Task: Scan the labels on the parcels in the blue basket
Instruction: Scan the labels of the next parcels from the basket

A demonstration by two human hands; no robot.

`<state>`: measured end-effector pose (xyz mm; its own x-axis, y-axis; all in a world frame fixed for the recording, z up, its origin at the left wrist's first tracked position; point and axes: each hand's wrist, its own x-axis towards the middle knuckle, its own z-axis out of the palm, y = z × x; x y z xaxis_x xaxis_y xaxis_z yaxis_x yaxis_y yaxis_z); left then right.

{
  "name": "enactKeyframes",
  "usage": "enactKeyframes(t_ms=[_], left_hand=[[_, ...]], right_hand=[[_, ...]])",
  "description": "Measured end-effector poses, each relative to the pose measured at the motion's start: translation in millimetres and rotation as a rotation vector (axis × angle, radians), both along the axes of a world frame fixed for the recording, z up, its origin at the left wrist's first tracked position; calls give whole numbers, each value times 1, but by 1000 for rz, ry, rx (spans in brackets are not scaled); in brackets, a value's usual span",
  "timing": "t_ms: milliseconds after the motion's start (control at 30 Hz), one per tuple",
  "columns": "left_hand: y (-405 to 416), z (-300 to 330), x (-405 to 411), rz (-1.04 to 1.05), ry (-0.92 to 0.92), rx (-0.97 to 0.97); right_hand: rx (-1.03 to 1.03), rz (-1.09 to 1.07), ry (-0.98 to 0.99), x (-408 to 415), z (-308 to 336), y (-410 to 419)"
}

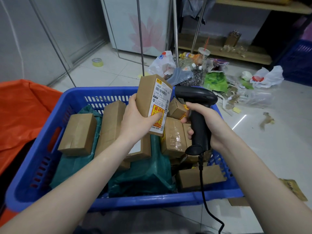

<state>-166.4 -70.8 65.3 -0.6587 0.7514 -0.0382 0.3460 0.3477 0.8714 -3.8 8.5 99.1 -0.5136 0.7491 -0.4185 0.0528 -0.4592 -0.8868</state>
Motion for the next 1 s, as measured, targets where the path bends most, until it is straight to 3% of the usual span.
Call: enactKeyframes(t_ms=[1000], left_hand=[[2, -4, -1, 1, 12, -12]], right_hand=[[-37, 13, 26, 3, 3, 0]])
